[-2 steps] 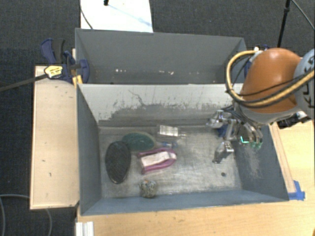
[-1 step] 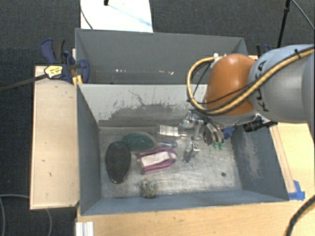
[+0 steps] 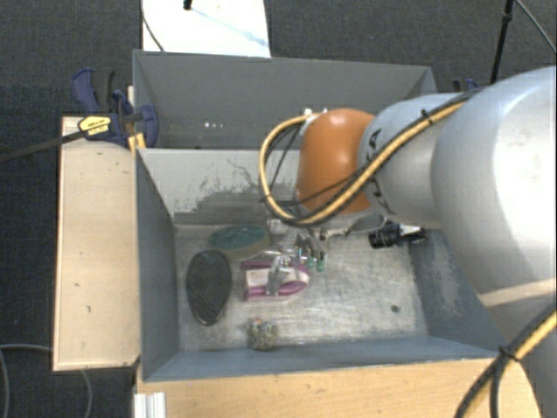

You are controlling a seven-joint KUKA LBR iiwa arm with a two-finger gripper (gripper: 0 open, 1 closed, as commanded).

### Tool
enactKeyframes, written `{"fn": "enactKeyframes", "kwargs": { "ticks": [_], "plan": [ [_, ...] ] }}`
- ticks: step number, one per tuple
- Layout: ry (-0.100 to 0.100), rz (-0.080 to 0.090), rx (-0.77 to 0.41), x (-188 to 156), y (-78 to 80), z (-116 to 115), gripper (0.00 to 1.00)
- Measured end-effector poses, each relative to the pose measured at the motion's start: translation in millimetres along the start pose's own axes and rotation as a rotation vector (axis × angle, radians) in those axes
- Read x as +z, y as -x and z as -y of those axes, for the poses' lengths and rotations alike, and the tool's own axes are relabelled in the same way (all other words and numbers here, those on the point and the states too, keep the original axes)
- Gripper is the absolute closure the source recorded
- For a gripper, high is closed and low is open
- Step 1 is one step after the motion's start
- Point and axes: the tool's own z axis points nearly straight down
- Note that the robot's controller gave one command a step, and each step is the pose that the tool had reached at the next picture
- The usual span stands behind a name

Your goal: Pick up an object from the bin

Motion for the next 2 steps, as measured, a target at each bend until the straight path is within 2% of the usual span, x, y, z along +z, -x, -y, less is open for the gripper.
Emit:
{"fn": "enactKeyframes", "kwargs": {
  "ticks": [1, 2],
  "plan": [
    [0.005, 0.020, -0.005, -2, 3.7, -3, 1.00],
    [-0.002, 0.017, -0.315, -171, -40.3, 16, 1.00]
  ]
}}
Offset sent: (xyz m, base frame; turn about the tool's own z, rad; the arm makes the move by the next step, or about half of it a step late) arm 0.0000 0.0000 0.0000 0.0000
